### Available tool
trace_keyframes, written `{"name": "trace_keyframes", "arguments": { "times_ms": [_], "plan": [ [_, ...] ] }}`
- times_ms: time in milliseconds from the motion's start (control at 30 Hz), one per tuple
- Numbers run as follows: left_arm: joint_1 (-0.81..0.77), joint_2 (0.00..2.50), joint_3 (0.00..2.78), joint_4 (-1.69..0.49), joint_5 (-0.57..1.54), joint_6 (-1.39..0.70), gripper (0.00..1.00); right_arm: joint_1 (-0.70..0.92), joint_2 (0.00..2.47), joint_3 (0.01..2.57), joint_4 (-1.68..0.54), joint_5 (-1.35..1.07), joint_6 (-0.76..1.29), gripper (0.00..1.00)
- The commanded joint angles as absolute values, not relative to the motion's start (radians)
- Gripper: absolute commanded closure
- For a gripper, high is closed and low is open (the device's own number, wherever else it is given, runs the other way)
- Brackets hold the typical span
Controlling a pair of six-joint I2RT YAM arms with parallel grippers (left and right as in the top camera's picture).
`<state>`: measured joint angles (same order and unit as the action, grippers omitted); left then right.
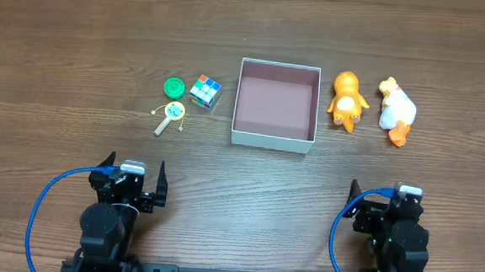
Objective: Pack container
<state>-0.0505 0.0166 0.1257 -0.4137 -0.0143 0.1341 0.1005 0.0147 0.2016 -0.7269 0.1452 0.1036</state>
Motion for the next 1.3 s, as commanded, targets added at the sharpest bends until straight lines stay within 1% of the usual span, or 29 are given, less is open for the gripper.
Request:
{"name": "trace_keyframes", "arguments": {
  "times_ms": [0, 167, 267, 400, 533, 600, 700, 833, 867, 967, 1133, 1167, 1233, 1267],
  "plan": [
    [-0.044, 0.004, 0.120, -0.405, 0.011, 0.117, 0.00, 0.102, 0.003, 0.203, -0.723, 0.144, 0.101, 0.00],
    [-0.044, 0.004, 0.136, -0.387, 0.129, 0.035, 0.00, 0.102, 0.003, 0.213, -0.693, 0.091, 0.101, 0.00],
    [-0.044, 0.005, 0.193, -0.408, 0.135, -0.115, 0.00, 0.102, 0.003, 0.258, -0.654, 0.036, 0.100, 0.00],
    [-0.044, 0.052, 0.315, -0.522, 0.139, -0.136, 0.00, 0.102, 0.026, 0.377, -0.681, -0.037, 0.100, 0.00],
    [-0.044, 0.213, 0.480, -0.597, 0.176, -0.136, 0.00, 0.102, 0.138, 0.518, -0.737, -0.082, 0.100, 0.00],
    [-0.044, 0.314, 0.571, -0.627, 0.203, -0.139, 0.00, 0.102, 0.229, 0.600, -0.769, -0.098, 0.100, 0.00],
    [-0.044, 0.572, 0.814, -0.743, 0.238, -0.134, 0.00, 0.102, 0.466, 0.790, -0.856, -0.151, 0.100, 0.00],
    [-0.044, 0.838, 1.060, -0.873, 0.237, -0.032, 0.00, 0.102, 0.736, 1.019, -1.007, -0.241, 0.101, 0.00],
    [-0.044, 0.934, 1.152, -0.929, 0.239, -0.029, 0.00, 0.102, 0.828, 1.105, -1.073, -0.258, 0.105, 0.00],
    [-0.044, 1.105, 1.311, -1.039, 0.289, -0.030, 0.00, 0.102, 0.982, 1.253, -1.165, -0.279, 0.105, 0.00],
    [-0.044, 1.234, 1.346, -1.071, 0.296, -0.029, 0.00, 0.102, 1.120, 1.276, -1.110, -0.437, 0.108, 0.00],
    [-0.044, 1.256, 1.346, -1.080, 0.296, -0.029, 0.00, 0.102, 1.155, 1.276, -1.078, -0.420, 0.142, 0.00],
    [-0.044, 1.274, 1.346, -1.065, 0.273, -0.029, 0.00, 0.102, 1.230, 1.279, -1.034, -0.303, 0.250, 0.00],
    [-0.044, 1.277, 1.346, -1.052, 0.243, -0.029, 0.00, 0.102, 1.264, 1.286, -1.024, -0.279, 0.264, 0.00]
  ]
}}
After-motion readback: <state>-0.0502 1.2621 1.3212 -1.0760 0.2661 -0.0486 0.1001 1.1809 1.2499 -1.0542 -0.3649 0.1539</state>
